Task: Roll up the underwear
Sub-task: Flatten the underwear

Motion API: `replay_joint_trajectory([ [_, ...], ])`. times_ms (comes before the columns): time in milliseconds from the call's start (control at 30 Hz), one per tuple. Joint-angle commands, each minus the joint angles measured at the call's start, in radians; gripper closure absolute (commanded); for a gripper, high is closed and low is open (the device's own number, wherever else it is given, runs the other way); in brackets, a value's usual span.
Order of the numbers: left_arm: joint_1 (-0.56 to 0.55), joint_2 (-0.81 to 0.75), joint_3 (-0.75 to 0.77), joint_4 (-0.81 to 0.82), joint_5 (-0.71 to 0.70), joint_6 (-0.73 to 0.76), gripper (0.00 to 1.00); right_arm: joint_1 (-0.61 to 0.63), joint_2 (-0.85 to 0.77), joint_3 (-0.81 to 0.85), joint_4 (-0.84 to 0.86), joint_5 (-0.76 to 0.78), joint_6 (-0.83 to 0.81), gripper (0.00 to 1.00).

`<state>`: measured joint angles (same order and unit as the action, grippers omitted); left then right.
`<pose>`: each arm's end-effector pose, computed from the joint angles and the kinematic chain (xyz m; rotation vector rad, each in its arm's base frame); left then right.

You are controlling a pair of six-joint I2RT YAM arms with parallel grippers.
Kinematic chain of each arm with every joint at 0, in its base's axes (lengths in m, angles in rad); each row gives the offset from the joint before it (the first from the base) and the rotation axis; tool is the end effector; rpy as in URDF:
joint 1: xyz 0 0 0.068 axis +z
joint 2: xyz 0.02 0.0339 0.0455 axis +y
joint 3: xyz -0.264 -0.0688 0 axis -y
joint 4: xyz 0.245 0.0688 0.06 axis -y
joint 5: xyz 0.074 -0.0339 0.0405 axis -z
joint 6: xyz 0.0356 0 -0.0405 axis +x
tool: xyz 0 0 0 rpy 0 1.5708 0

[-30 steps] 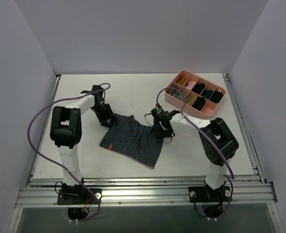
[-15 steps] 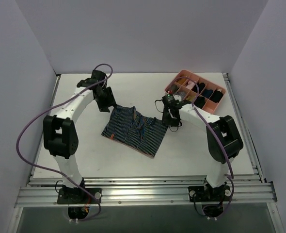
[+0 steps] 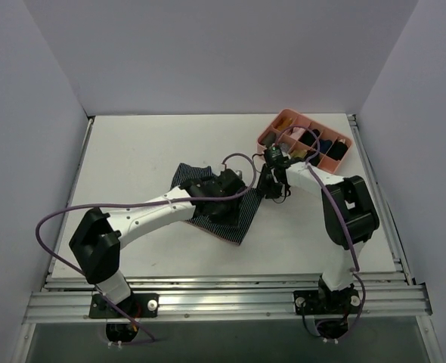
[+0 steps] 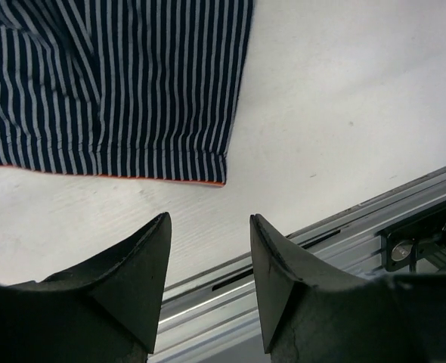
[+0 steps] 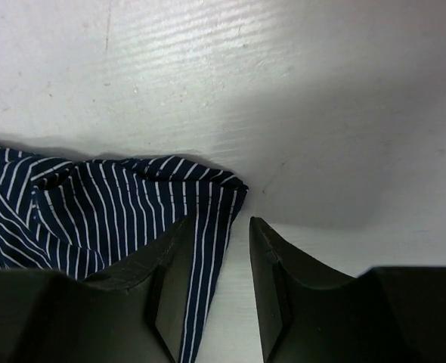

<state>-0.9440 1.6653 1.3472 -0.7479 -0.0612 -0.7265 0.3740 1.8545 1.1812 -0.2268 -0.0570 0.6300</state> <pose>0.2067 -0.2817 0.2608 0.2740 2.7072 -0.4644 0.3632 0.1447 0.1753 0.2988 2.5192 0.4888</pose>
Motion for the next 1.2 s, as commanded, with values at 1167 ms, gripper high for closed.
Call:
replay_joint_trajectory([
  [1167,-0.243,0.28,0.033,0.116,-0.272,0.05,0.49,0.003,0.002,-0.123,0.041,-0.037,0.016,1.0],
])
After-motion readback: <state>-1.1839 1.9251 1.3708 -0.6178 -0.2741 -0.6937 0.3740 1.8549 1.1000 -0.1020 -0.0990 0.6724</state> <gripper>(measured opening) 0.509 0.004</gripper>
